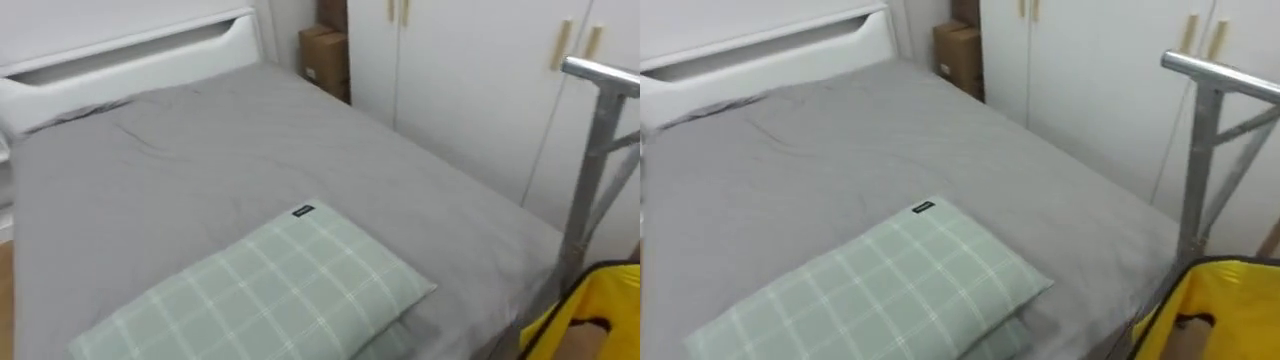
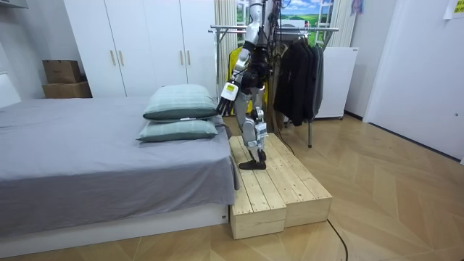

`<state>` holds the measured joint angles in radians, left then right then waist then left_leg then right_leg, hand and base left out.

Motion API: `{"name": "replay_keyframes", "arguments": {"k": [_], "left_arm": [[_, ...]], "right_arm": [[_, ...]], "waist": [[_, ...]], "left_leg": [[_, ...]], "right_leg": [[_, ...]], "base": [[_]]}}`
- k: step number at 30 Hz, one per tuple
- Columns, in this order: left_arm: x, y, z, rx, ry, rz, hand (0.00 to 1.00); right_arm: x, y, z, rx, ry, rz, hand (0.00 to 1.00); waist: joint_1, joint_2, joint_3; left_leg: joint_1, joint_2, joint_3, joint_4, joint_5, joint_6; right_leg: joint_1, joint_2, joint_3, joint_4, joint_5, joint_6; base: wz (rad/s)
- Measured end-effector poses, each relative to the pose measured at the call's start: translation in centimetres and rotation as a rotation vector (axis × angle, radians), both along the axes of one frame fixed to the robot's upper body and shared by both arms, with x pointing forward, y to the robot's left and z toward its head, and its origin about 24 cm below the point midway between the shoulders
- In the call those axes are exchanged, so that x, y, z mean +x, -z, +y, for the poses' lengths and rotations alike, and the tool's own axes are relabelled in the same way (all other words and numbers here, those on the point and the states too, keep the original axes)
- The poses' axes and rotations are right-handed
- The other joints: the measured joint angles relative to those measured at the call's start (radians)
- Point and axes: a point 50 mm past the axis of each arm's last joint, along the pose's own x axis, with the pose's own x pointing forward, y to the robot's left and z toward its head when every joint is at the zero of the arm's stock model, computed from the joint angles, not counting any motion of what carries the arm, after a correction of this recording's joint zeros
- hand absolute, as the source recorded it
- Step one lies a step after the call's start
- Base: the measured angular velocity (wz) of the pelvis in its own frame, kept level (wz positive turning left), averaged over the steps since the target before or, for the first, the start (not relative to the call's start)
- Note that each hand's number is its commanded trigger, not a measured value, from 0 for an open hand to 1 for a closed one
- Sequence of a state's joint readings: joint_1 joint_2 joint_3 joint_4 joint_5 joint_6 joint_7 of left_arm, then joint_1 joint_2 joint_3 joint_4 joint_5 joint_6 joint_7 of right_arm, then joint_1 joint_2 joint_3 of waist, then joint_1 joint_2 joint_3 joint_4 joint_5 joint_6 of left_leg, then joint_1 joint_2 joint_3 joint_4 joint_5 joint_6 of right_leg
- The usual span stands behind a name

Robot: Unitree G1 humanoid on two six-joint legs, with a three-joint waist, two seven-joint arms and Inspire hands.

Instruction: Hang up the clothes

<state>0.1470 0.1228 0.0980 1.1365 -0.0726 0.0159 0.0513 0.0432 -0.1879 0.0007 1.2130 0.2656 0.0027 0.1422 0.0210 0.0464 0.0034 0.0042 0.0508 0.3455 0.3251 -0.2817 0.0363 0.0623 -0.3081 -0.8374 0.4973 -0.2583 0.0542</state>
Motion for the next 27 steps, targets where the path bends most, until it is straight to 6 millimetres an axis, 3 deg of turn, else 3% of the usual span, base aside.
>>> {"name": "replay_keyframes", "arguments": {"k": [1,2,4,5,7,8,9,10,11,12,15,18,22,27], "left_arm": [[-0.4,0.0,0.3,0.003,-0.009,0.009,0.0],[-0.3,0.0,0.3,0.005,-0.009,0.008,0.0],[-0.4,-0.1,0.5,0.009,-0.026,-0.005,0.0],[-0.4,-0.1,0.6,0.011,-0.036,-0.006,0.0],[-1.5,0.0,1.1,0.028,-0.054,0.028,0.0],[-1.7,0.0,1.3,0.032,-0.06,0.037,0.0],[-2.1,-0.1,1.7,0.037,-0.073,0.052,0.0],[-2.6,-0.1,2.0,0.042,-0.081,0.07,0.0],[-2.9,-0.1,2.0,0.044,-0.084,0.078,0.0],[-3.7,0.0,1.8,0.037,-0.09,0.102,0.0],[-4.7,0.2,1.2,0.02,-0.116,0.131,0.0],[-5.3,0.3,1.0,0.014,-0.131,0.16,0.0],[-6.5,0.3,0.9,0.027,-0.118,0.195,0.0],[-5.3,0.3,0.9,0.033,-0.081,0.177,0.0]], "right_arm": [[-0.5,0.1,0.0,0.001,0.008,0.01,0.0],[-0.8,0.1,0.0,0.0,0.011,0.018,0.0],[-1.8,0.3,0.0,-0.004,0.006,0.046,0.0],[-1.8,0.3,0.1,-0.006,0.001,0.048,0.0],[-1.6,0.5,0.7,-0.005,-0.004,0.05,0.0],[-1.7,0.5,0.8,-0.003,0.003,0.052,0.0],[-1.7,0.6,1.0,-0.006,0.012,0.06,0.0],[-1.8,0.6,1.1,-0.013,0.016,0.068,0.0],[-1.8,0.6,1.1,-0.016,0.027,0.067,0.0],[-2.2,0.7,0.9,-0.027,0.052,0.076,0.0],[-0.8,0.4,0.5,-0.043,0.046,0.055,0.0],[0.2,0.3,0.8,-0.036,0.023,0.033,0.0],[-0.3,0.6,1.7,-0.018,-0.065,0.052,0.0],[-1.0,0.8,2.0,-0.003,-0.107,0.071,0.0]], "waist": [[-0.017,-0.008,0.0009],[-0.02,-0.012,0.0005],[-0.019,-0.019,-0.0028],[-0.018,-0.017,-0.0022],[-0.009,-0.012,-0.005],[-0.007,-0.019,-0.0055],[-0.001,-0.035,-0.0002],[-0.001,-0.05,0.0036],[-0.003,-0.057,0.0074],[-0.013,-0.059,-0.0005],[0.011,-0.046,0.0047],[0.012,-0.043,0.0053],[0.012,-0.054,0.0063],[0.008,-0.074,0.0084]], "left_leg": [[0.001,-0.02,-0.044,0.001,0.007,0.01],[0.002,-0.029,-0.067,0.002,0.011,0.018],[0.008,-0.051,-0.162,0.003,0.005,0.034],[0.008,-0.052,-0.186,0.004,0.004,0.036],[0.008,-0.046,-0.274,-0.01,0.01,0.036],[0.012,-0.045,-0.29,-0.02,0.017,0.034],[0.026,-0.046,-0.321,-0.035,0.024,0.03],[0.033,-0.049,-0.352,-0.033,0.025,0.026],[0.032,-0.054,-0.368,-0.03,0.023,0.022],[0.035,-0.052,-0.395,-0.024,0.017,0.014],[0.029,-0.048,-0.406,-0.021,0.005,0.005],[0.024,-0.051,-0.423,-0.028,0.007,0.002],[0.062,-0.056,-0.438,-0.057,0.008,0.002],[0.059,-0.058,-0.449,-0.057,0.008,0.002]], "right_leg": [[0.0,-0.004,0.087,0.023,0.004,0.0],[0.001,-0.002,0.143,0.026,0.01,0.0],[-0.01,0.039,0.346,0.031,0.035,-0.006],[-0.013,0.052,0.388,0.022,0.036,-0.011],[-0.022,0.157,0.541,-0.092,0.004,-0.011],[-0.031,0.18,0.57,-0.128,0.003,-0.013],[-0.05,0.221,0.629,-0.195,0.012,-0.023],[-0.073,0.247,0.687,-0.267,0.071,-0.028],[-0.079,0.252,0.712,-0.286,0.147,-0.019],[-0.052,0.258,0.712,-0.281,0.151,-0.022],[-0.025,0.276,0.674,-0.307,0.145,-0.028],[-0.022,0.276,0.667,-0.313,0.14,-0.027],[0.017,0.275,0.67,-0.331,0.127,-0.022],[0.026,0.275,0.661,-0.343,0.128,-0.022]], "base": [[1.2],[1.29],[1.1],[0.84],[0.71],[0.8],[0.85],[0.9],[0.99],[0.76],[0.44],[0.26],[0.09],[0.07]]}}
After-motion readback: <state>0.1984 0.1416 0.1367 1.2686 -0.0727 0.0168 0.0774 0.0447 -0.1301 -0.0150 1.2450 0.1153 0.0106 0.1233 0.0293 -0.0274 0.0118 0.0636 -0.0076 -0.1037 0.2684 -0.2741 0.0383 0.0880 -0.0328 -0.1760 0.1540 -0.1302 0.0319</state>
